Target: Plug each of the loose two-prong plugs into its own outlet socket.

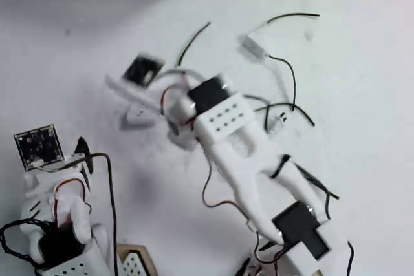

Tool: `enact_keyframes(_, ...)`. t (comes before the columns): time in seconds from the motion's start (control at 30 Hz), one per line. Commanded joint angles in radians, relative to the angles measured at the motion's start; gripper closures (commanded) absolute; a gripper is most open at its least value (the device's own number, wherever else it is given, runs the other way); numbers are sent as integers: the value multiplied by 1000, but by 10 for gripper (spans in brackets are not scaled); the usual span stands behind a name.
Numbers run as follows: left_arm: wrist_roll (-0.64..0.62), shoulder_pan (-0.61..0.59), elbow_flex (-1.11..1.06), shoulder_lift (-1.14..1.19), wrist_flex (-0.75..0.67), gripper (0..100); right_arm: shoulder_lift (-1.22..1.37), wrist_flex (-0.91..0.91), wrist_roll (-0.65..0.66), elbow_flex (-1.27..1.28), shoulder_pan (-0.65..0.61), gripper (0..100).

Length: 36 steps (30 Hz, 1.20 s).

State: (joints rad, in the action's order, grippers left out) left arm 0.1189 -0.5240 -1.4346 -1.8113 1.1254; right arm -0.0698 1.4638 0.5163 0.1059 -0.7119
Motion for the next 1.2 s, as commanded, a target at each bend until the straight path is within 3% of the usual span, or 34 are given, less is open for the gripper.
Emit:
enact_keyframes(0.0,-3,-2,5,-10,-21,778,-47,-105,120,110,-42,981)
enact_keyframes(0.2,-5,-2,5,-10,-21,778,-47,-263,344,276,-99,981)
enact_keyframes(0.47,-8,-4,8,-10,-21,778,-45,-426,528,419,-130,981)
enact_keyframes(0.63,-9,-4,8,-10,-21,778,-45,-521,466,463,-124,951)
enact_keyframes(0.83,-9,-4,8,-10,-21,778,-56,-521,281,460,-110,719)
enact_keyframes(1.07,-8,-4,3,-10,-32,778,-56,-394,265,362,-67,711)
enact_keyframes(1.17,-9,-4,3,-10,-34,778,-56,-303,189,288,-53,711)
